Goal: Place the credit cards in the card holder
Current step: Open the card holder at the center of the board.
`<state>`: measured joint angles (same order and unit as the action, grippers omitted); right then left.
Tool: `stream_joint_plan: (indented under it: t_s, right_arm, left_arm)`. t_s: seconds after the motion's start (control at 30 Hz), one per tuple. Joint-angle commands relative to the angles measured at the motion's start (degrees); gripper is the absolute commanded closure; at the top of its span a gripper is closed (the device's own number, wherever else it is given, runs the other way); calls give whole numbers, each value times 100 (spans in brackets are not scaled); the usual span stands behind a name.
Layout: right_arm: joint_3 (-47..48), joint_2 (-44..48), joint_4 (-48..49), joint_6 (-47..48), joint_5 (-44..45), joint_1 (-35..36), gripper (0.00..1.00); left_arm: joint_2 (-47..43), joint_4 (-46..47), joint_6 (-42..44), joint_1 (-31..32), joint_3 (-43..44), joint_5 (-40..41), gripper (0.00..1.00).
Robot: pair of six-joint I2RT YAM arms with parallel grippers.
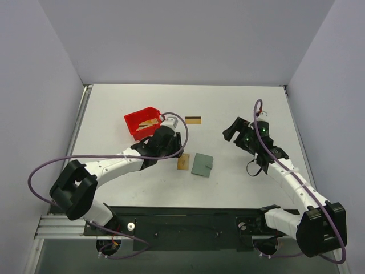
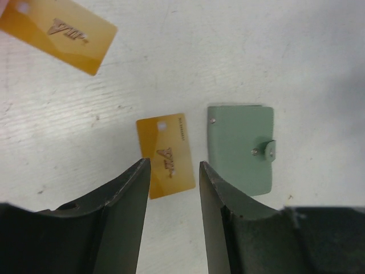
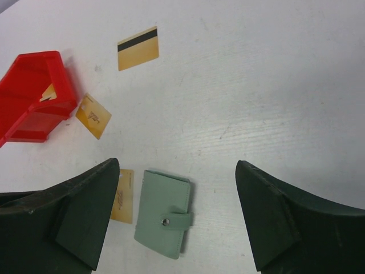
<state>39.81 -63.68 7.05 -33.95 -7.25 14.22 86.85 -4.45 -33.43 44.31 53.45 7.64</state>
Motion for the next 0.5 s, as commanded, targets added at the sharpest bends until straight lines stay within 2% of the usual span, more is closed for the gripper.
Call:
stream_joint_plan:
  t_s: [0.0, 0.03, 0.07, 0.1, 0.13, 0.2, 0.33, 0.47]
  right_arm:
    - [-298, 443, 199, 99, 653, -33, 21]
    - [-464, 453, 401, 256, 550, -42, 13]
    - [-570, 453, 1012, 432, 488, -25, 3]
    - [-693, 436, 1209, 634, 400, 106, 0]
    - [-668, 348, 1376, 818, 269, 142, 0]
    - [-371, 199, 907, 1180, 240, 230, 0]
    - [-141, 180, 569, 1847, 1302, 169, 0]
    - [341, -204, 745, 2840, 1708, -103, 0]
  left_arm:
    - [-527, -355, 135, -116, -335, 527, 50]
    - [-590, -390, 144, -133, -440, 580, 51]
    - [-721, -408, 144, -142, -484, 668, 51]
    - [-765, -408, 144, -177, -598, 704, 51]
    - [-888, -382, 118, -186, -651, 782, 51]
    - [-1037, -355, 109, -222, -792, 862, 51]
    - [-1301, -346, 117, -300, -1003, 1029, 50]
    - [-1478, -250, 100, -336, -1179, 1143, 50]
